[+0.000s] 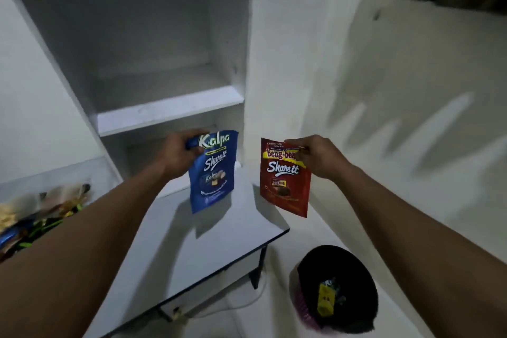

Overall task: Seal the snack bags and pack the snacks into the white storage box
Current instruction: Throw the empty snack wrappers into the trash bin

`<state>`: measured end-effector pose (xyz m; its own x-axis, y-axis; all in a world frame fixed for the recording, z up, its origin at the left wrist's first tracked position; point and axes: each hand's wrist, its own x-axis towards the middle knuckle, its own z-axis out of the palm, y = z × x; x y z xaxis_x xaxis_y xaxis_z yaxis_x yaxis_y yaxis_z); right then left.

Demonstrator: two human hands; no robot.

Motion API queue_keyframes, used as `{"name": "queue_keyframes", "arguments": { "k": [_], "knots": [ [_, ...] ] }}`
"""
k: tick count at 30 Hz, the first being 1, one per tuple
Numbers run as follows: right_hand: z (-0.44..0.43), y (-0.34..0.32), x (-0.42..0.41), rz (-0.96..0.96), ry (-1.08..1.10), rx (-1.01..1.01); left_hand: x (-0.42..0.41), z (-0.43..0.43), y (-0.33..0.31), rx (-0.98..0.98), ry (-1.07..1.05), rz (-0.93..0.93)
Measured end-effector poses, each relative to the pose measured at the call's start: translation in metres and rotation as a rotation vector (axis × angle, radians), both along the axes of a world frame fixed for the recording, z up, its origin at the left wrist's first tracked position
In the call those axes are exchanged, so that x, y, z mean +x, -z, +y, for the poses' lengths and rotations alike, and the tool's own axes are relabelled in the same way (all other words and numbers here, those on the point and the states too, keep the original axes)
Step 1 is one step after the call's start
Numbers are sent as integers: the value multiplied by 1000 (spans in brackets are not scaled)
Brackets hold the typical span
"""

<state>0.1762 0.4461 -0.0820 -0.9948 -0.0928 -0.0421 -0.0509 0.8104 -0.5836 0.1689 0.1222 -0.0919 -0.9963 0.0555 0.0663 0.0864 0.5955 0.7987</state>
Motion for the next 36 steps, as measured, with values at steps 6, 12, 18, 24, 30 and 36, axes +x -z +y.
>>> {"name": "queue_keyframes", "arguments": {
  "k": [6, 12, 18, 24, 30, 36],
  "knots": [
    [75, -18, 77, 61, 255, -19, 3, 101, -25, -31, 220, 81],
    [157, 12, 135, 34, 450, 32, 21, 215, -1, -38, 356, 95],
    [229, 92, 153, -45, 545, 51, 30, 315, 79, -54, 438, 24],
    [287, 218, 139, -100, 551, 52, 18, 387, 203, -92, 436, -66],
    [321, 356, 124, -161, 587, 6, 5, 425, 339, -143, 393, -212],
    [324, 477, 110, -175, 542, 4, -2, 449, 464, -127, 263, -329]
  ]
}}
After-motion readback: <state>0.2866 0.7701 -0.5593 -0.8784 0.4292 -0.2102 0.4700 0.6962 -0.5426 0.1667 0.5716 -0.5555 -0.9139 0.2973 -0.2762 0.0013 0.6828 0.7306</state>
